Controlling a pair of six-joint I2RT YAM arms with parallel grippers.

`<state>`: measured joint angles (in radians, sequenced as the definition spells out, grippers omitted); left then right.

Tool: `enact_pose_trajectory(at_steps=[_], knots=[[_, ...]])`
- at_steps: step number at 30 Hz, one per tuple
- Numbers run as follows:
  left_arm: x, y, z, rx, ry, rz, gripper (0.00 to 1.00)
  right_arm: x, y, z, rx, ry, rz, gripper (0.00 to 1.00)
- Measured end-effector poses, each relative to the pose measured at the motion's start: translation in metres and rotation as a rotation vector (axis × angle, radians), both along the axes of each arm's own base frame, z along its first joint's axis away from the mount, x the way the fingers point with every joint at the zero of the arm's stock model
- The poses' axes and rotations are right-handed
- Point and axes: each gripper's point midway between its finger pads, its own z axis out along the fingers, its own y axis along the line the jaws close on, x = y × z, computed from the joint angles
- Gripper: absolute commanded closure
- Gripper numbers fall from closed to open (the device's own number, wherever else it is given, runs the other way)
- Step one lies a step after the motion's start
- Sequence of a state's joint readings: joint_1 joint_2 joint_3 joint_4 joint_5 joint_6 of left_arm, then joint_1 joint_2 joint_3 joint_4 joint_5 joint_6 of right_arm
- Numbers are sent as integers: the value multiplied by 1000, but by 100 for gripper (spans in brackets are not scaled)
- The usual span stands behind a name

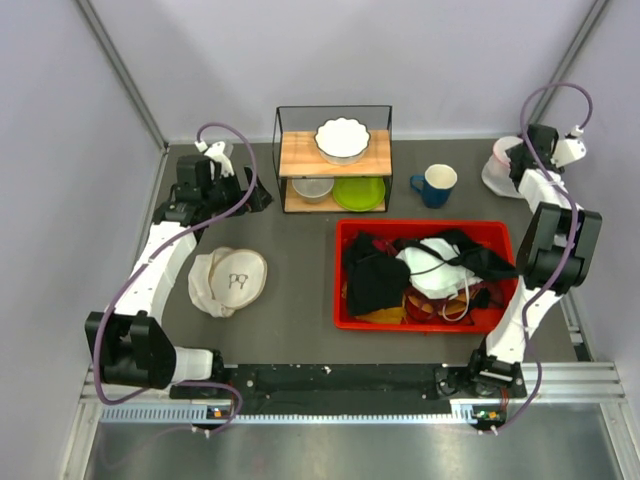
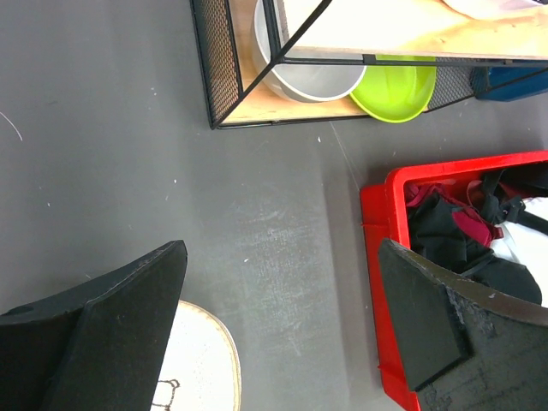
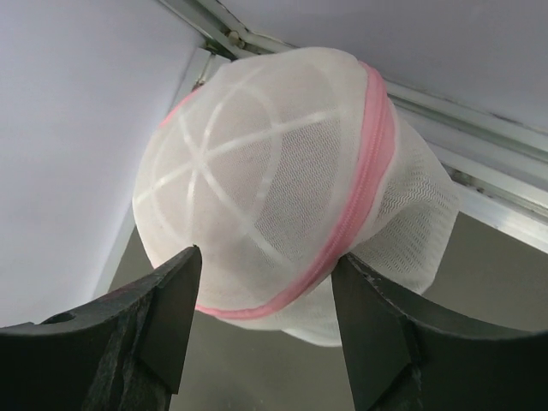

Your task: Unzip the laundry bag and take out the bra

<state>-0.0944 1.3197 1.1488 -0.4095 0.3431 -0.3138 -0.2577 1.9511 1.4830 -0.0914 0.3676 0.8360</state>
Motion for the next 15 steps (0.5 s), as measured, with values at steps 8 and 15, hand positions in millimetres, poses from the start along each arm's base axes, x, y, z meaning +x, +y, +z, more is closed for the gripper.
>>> enact_pose_trajectory(at_steps=[8,15], knots=[[1,0,-2,2,4,-1,1,20,-5,-14,10,11,-1,27],[2,0,-2,3,1,-2,1,18,-5,-21,25,30,-14,93]])
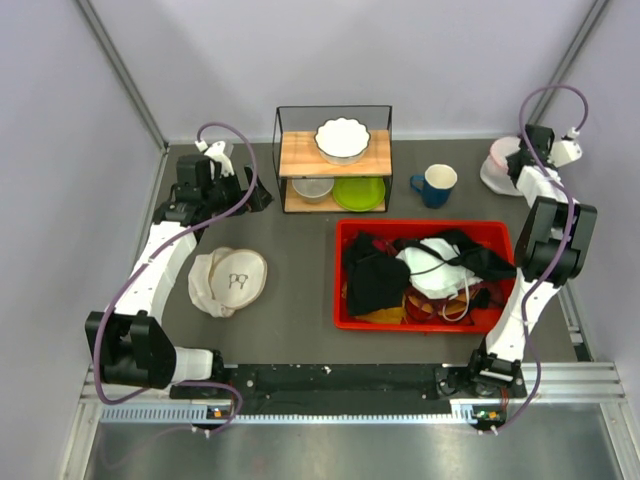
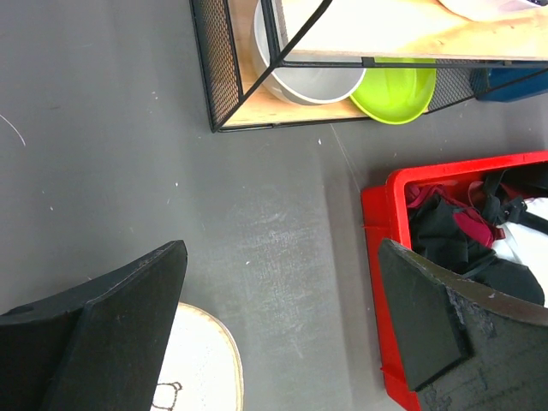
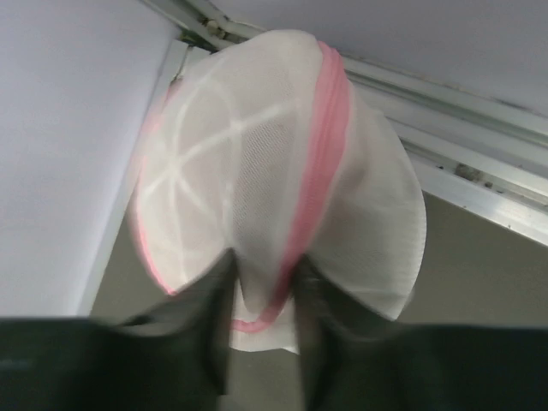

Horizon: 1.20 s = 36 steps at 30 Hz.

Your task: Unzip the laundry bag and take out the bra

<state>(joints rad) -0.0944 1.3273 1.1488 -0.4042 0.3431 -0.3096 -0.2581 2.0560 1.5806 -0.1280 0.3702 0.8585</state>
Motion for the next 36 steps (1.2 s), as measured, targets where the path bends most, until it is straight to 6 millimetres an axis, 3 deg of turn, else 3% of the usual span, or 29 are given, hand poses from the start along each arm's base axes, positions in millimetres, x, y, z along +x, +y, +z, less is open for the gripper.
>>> enact_pose_trajectory(at_steps=[1,11,15,21,27,36], knots=[[0,0,0,2,-1,-1,1,-1,-1,0,-2,4,-3,100],[0,2,2,20,-17,-10,1,4,3,34,-10,-65,13,100],[-3,1,10,19,-41,-15,1,-15,19,74,-29,-125,50,100],[-9,-1,22,6,-70,-25,1,-38,44,157,-43,-274,135,100],[-24,-2,39,-5,-98,-37,1,-65,77,201,-21,-351,266,100],[-47,-6,66,-53,-134,-49,1,-119,158,254,31,-403,566,100]])
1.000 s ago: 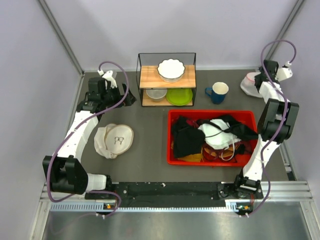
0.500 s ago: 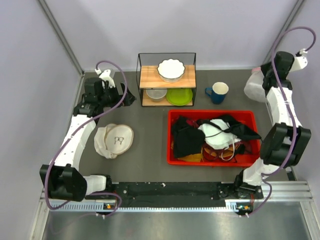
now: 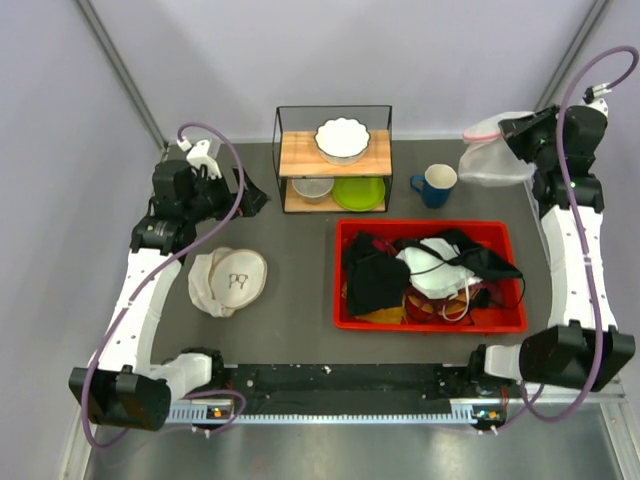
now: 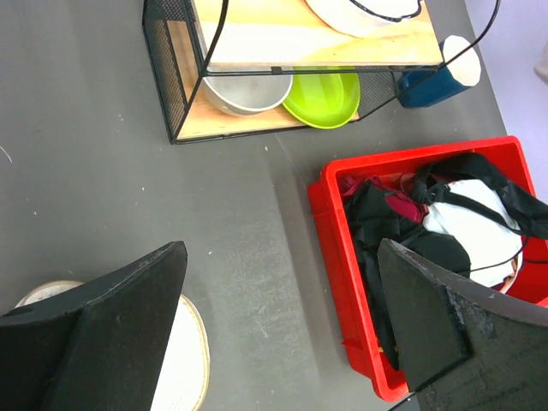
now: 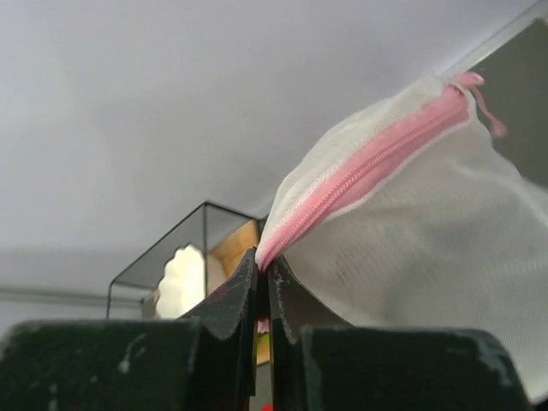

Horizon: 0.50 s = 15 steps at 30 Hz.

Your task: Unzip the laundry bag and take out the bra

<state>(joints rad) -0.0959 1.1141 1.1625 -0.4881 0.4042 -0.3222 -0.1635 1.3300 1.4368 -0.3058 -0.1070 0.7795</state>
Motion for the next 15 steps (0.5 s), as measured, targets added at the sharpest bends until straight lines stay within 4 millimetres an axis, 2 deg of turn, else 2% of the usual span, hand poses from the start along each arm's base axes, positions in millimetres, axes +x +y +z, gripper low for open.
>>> enact_pose_trajectory(at_steps=[2,7,11,15], knots=[[-1,-1,2,-9,5,-1,1,-16,15,14,-3,-23,64,100],[-9,-14,9,-84,29,-51,1,-43,43,36,-11,-60,205,100],[-13,-24,12,-125,37,-100,1,-59,68,41,-6,-75,350,100],[-17,-33,15,-157,43,-162,1,-74,101,45,3,-93,538,100]])
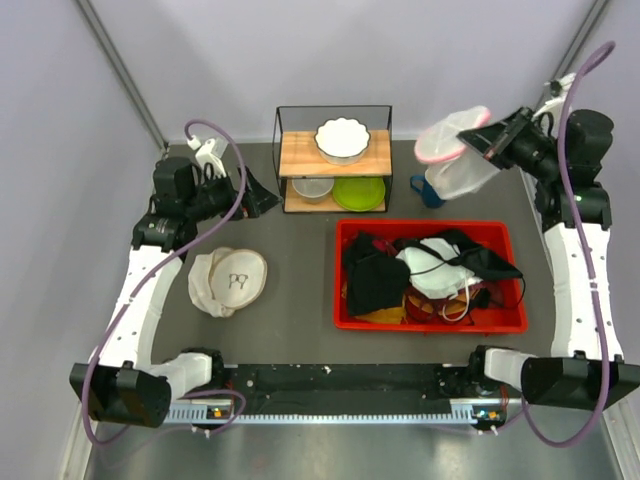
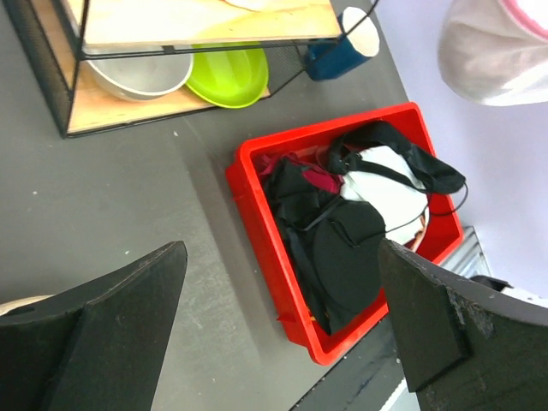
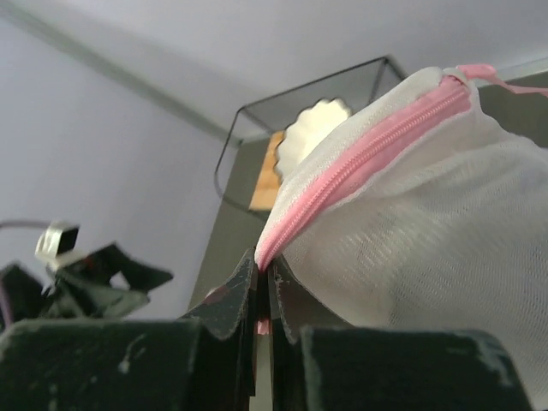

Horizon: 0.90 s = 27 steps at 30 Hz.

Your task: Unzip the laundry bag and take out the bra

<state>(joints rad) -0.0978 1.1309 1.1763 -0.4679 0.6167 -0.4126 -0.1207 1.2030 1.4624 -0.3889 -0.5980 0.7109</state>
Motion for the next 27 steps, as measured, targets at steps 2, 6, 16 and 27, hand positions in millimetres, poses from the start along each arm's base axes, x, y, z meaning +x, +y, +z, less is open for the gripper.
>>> enact_pose_trajectory(at_steps=[2,6,16,27], knots=[[-2,-3,2,-13,0,-22,1,-12,23,1,-7,-14,110,100],[-4,-6,10,-24,-17,-42,1,-43,76,1,-33,-56,348,100],[4,-3,22,-13,-36,-48,1,-120,205,-45,-74,-41,974,100],[-10,-6,18,-41,-20,-170,1,-135,278,-137,-110,127,1256,100]])
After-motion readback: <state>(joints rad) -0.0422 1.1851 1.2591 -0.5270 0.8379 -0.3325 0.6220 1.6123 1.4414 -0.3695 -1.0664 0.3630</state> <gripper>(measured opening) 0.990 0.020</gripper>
